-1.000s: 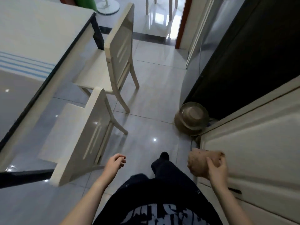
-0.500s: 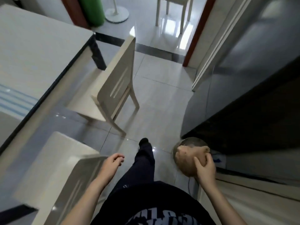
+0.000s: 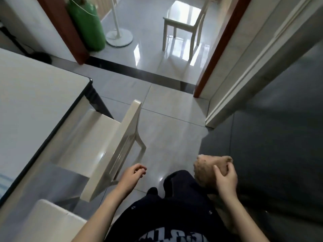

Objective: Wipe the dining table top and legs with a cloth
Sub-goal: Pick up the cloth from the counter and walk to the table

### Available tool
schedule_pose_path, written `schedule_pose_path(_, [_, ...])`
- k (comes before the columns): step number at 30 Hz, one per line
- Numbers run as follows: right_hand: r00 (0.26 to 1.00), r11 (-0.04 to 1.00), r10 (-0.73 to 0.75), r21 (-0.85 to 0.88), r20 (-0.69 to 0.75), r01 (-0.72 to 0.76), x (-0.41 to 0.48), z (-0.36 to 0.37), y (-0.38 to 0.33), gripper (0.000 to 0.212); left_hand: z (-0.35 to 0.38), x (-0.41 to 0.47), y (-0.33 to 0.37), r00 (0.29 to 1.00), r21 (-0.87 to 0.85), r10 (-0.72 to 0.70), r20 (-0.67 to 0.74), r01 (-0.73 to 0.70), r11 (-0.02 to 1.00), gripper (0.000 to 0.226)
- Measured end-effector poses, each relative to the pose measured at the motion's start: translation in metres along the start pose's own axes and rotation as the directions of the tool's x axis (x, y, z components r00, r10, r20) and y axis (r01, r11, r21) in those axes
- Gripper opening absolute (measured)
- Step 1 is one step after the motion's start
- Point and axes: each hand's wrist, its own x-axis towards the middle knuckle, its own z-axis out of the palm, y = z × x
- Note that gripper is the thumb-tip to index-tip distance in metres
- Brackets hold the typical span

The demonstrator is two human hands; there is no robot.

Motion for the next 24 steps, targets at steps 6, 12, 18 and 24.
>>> schedule_pose_path(6, [0.964,0.991,-0.107,-0.051,0.243,0.123,0.124,0.075,-0.076,0.010,-0.009,0.057,-0.002,0.972,-0.152,-0.178,-0.155,0.155,0.976,0.019])
schedule_pose_path(12, [0.907,0.986,-0.126,-0.053,0.402,0.161,0.245,0.099,-0.138,0.015,0.018,0.133,0.072,0.912,-0.358,-0.313,-0.266,0.209,0.910,0.025])
schedule_pose_path(18, [0.911,0.988,-0.055,-0.108,0.408,0.108,0.355,0.098,-0.177,0.023,0.029,0.229,0.195,0.957,-0.281,-0.173,-0.234,0.104,0.954,0.026])
schedule_pose_path(24, [0.947,0.990,-0.002,-0.132,0.322,0.047,0.443,0.099,-0.213,0.024,0.000,0.302,0.262,0.931,-0.304,-0.187,-0.313,0.088,0.948,0.021])
